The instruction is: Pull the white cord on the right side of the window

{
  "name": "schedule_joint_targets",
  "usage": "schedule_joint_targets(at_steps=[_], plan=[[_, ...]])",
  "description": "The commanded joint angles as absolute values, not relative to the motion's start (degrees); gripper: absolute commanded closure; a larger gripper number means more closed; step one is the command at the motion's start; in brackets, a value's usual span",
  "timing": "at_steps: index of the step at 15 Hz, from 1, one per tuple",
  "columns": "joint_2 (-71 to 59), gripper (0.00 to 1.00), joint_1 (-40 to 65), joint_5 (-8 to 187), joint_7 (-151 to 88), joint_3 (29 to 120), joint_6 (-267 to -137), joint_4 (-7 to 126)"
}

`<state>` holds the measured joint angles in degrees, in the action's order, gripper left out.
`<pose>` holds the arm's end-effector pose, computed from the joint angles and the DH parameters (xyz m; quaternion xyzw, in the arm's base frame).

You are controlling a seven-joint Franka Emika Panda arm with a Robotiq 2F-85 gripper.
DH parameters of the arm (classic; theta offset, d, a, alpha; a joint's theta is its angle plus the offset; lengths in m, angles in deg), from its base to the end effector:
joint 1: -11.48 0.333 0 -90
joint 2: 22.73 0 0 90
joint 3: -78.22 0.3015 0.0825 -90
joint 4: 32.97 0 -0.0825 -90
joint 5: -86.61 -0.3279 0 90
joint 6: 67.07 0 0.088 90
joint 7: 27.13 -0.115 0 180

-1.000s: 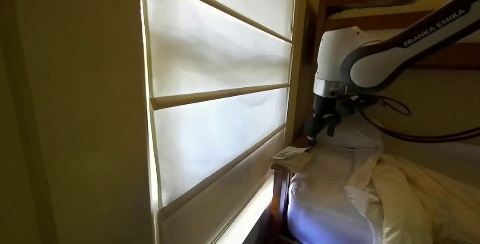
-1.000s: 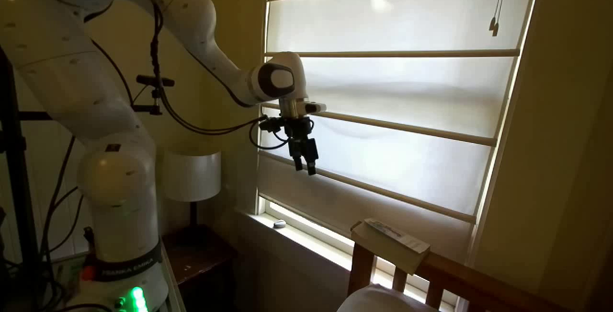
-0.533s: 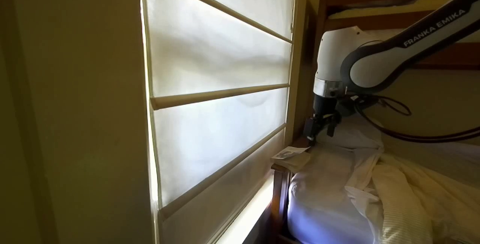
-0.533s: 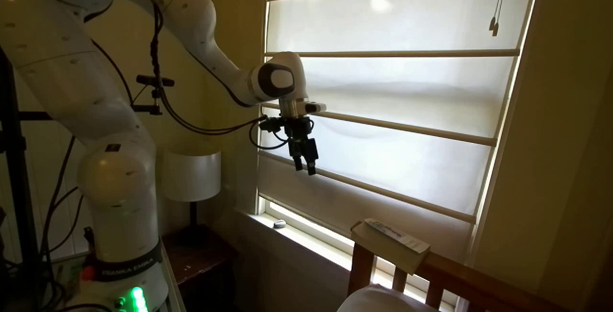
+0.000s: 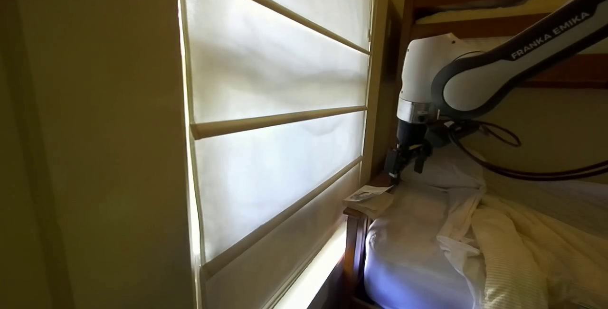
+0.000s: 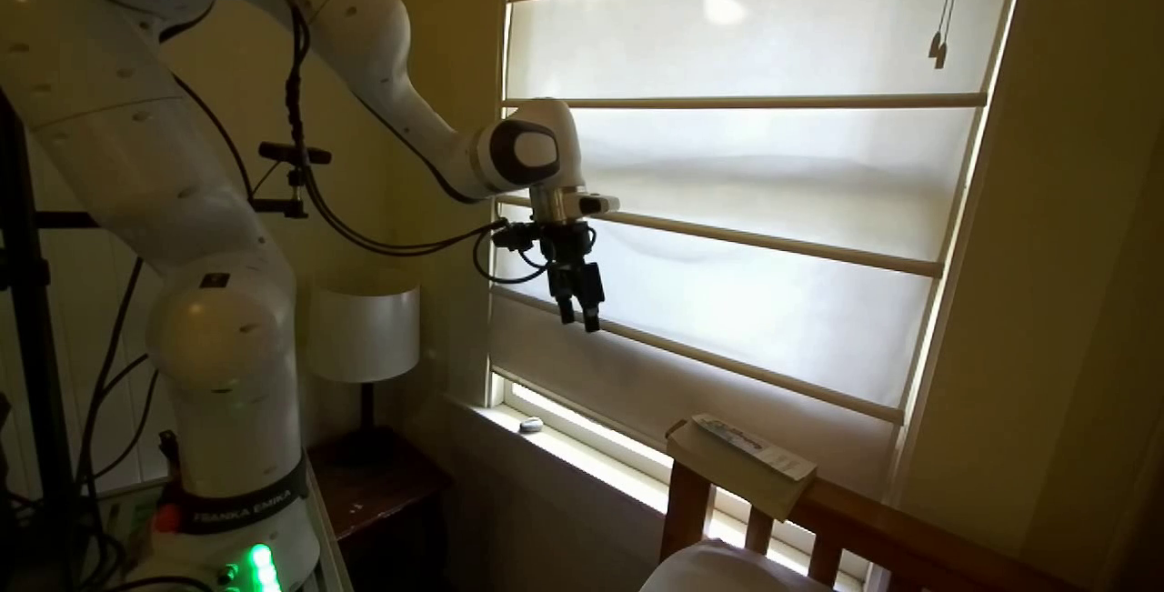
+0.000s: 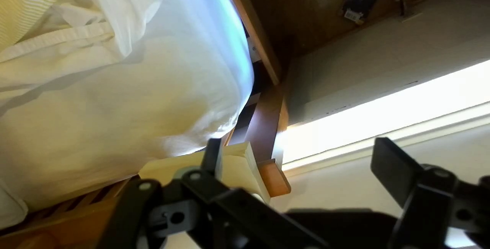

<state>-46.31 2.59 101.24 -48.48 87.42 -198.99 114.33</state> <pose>0.3779 -0.0037 0.4268 0.9832 -0.1074 0.0889 0.1178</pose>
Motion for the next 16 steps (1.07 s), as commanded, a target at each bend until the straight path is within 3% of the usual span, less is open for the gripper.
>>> schedule_joint_targets(at_steps=[1, 9, 14, 16], plan=[[-46.23, 0.0, 2.03, 104.0, -47.56, 84.87, -200.91, 113.22], [-41.46, 0.0, 1.08, 99.5, -33.65, 73.0, -206.57, 96.44], [-37.16, 0.0, 1.44, 96.59, -35.84, 73.76, -207.39, 84.99], [-39.58, 0.0, 1.36, 97.25, -34.67, 73.35, -207.18, 88.06]])
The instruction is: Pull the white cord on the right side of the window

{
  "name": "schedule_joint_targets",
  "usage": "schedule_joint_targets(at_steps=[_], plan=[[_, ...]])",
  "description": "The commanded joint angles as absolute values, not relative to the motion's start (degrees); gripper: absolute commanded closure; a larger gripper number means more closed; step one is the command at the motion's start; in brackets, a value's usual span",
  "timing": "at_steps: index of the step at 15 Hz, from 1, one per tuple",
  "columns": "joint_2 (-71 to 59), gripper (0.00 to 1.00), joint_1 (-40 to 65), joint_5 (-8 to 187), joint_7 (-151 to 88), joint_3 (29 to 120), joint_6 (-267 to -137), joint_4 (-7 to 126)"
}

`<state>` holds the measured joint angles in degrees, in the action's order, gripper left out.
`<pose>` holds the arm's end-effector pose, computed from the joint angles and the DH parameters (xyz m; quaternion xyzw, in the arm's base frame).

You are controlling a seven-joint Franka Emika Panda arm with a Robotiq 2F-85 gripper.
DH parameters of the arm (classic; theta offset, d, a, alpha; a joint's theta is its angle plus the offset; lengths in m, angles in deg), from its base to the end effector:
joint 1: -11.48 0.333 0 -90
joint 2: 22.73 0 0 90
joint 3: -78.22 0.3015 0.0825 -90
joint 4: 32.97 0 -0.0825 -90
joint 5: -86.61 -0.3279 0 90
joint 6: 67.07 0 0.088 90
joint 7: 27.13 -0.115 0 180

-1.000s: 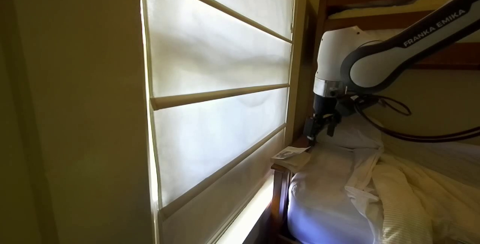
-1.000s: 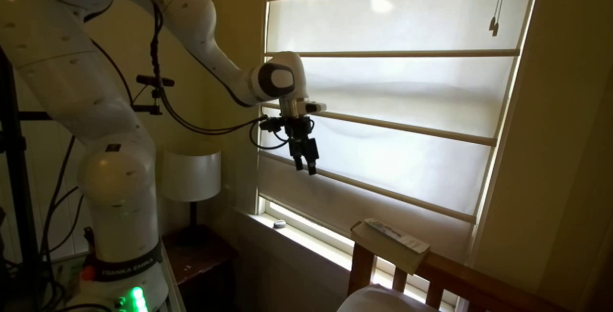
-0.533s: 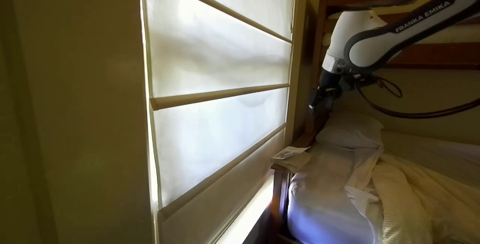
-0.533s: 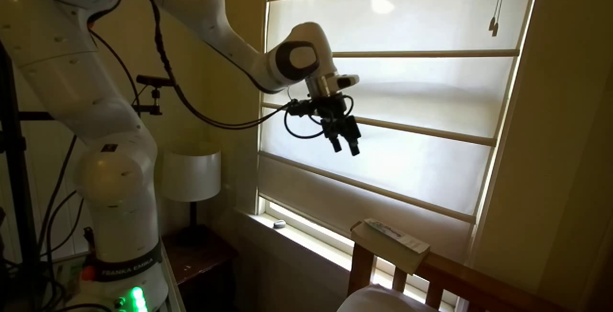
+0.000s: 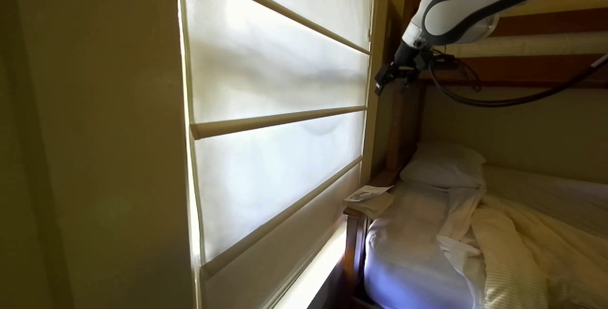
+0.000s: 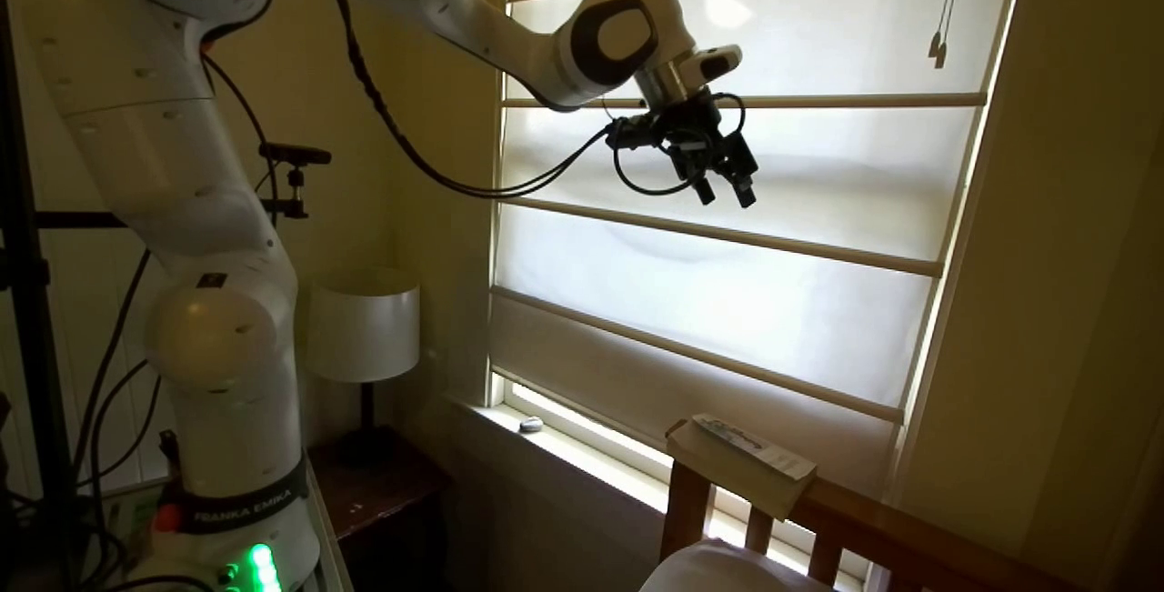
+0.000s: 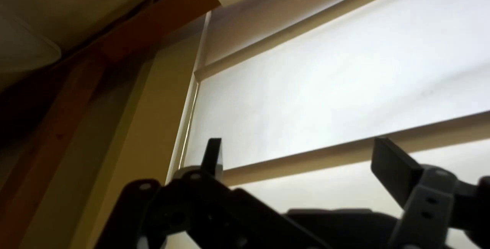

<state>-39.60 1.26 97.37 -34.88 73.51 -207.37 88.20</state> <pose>0.4513 -0.1264 0.6027 0.9388 -0.1392 0.3031 0.0865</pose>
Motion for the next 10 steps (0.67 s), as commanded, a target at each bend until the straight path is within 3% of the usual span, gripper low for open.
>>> schedule_joint_targets(at_steps=[1, 10], plan=[[-38.87, 0.0, 1.44, 97.27, -34.9, 73.51, -207.17, 86.85], [-34.51, 0.0, 2.07, 93.79, -44.0, 75.39, -226.31, 82.88]])
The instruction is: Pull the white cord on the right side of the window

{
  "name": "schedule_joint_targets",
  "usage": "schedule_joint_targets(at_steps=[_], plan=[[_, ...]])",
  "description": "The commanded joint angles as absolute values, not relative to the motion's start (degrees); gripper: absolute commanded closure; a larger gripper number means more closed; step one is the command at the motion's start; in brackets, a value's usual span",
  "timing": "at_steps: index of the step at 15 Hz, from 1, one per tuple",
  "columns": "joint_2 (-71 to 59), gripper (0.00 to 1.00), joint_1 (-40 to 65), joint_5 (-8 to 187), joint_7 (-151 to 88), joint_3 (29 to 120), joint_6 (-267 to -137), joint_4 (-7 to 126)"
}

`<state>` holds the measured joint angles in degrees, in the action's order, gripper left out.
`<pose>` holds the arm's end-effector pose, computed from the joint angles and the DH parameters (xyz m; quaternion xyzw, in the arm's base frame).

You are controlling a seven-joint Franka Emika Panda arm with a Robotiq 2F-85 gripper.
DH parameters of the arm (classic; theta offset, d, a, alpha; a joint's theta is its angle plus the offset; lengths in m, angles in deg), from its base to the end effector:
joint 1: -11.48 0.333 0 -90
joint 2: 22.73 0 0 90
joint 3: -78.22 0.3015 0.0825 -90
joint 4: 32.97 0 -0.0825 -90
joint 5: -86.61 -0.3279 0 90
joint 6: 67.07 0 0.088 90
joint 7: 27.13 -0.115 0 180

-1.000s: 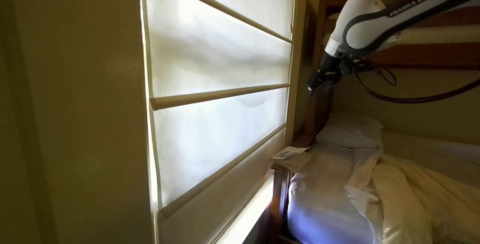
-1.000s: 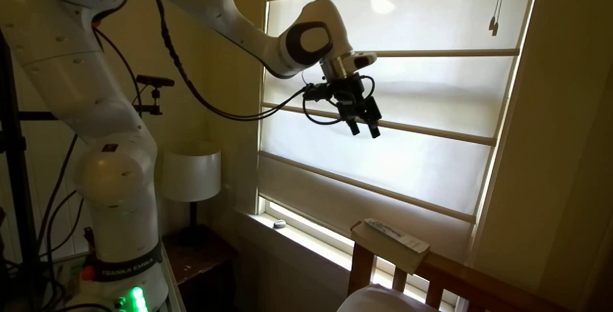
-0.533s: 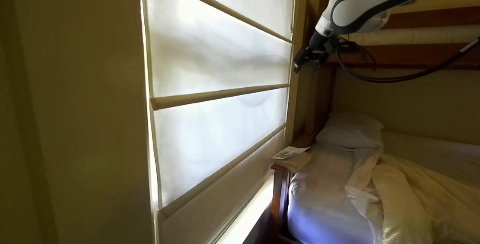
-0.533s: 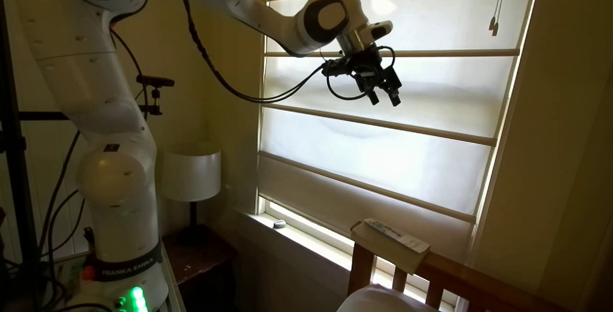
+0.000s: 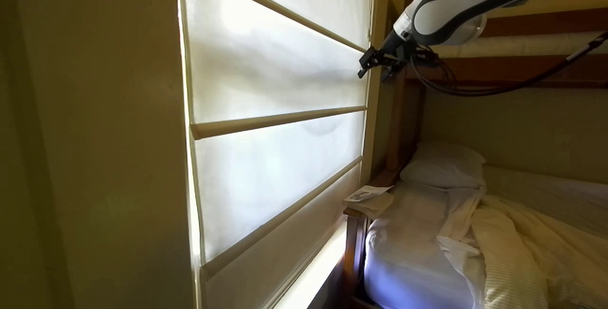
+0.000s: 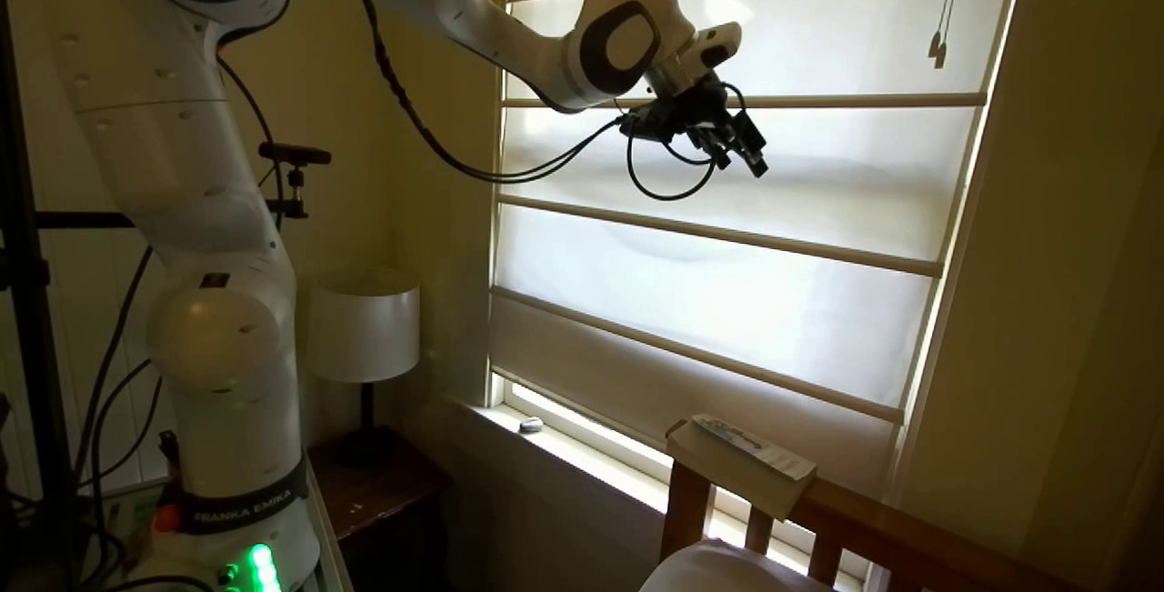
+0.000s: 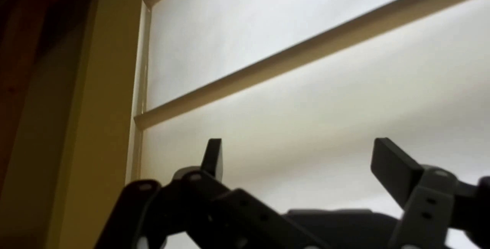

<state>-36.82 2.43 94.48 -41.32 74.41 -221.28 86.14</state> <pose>0.4771 -0.1088 0.6312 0.8921 -0.1721 0.4159 0.0403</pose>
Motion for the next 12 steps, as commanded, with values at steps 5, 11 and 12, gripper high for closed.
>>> schedule_joint_targets(at_steps=[5, 11, 12], plan=[[-32.53, 0.0, 3.61, 93.02, -35.12, 73.95, -227.14, 75.28], [-33.73, 0.0, 2.53, 95.06, -32.4, 74.38, -225.55, 74.15], [-33.68, 0.0, 2.54, 95.06, -32.41, 74.4, -225.56, 74.37]])
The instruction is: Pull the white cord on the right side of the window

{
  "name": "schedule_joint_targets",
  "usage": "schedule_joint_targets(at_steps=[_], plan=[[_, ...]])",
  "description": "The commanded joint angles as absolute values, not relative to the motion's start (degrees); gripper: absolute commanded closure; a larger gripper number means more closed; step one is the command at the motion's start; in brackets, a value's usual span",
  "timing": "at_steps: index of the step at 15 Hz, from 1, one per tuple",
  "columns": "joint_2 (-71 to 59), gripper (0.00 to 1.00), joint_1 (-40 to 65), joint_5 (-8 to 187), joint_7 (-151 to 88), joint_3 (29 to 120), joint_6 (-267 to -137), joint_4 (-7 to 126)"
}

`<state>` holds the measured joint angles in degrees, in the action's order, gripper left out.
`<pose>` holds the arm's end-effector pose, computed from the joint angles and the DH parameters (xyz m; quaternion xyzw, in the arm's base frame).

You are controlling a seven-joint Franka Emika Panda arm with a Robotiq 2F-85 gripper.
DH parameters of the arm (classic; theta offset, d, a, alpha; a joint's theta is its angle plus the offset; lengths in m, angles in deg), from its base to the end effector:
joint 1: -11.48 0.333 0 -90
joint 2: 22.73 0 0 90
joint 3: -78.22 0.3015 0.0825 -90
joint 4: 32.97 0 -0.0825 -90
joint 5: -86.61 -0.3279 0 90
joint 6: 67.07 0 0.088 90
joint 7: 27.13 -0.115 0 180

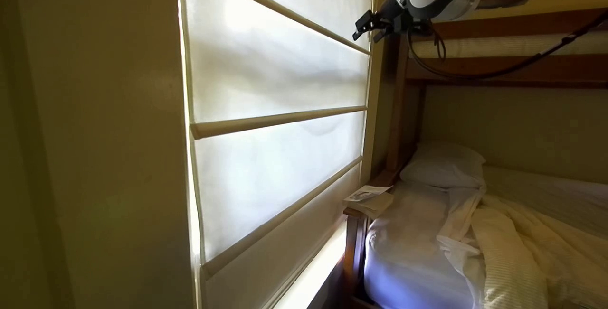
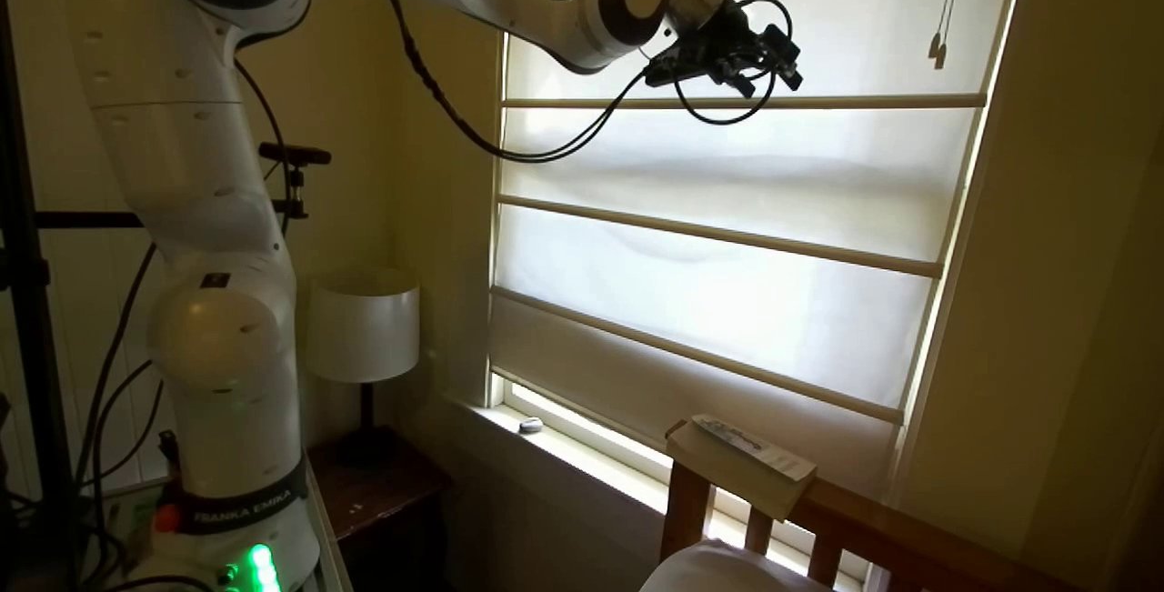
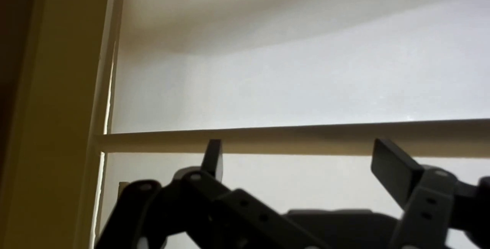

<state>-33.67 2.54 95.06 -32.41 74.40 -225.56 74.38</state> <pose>0.4897 -0.1092 0.7134 0.8509 -0.0925 0.5098 0.0862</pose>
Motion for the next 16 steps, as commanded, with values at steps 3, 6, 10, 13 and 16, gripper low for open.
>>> schedule_joint_targets(at_steps=[3, 6, 10, 13, 16], plan=[[-33.59, 0.0, 2.56, 95.06, -32.41, 74.43, -225.58, 74.79], [-33.59, 0.0, 2.56, 95.06, -32.41, 74.44, -225.58, 74.79], [-30.58, 0.0, 1.53, 95.16, -30.66, 72.07, -227.67, 67.24], [-28.16, 0.0, 0.67, 95.11, -27.83, 69.75, -226.91, 61.12], [-25.22, 0.0, -0.69, 96.93, -27.23, 68.2, -221.75, 55.16]])
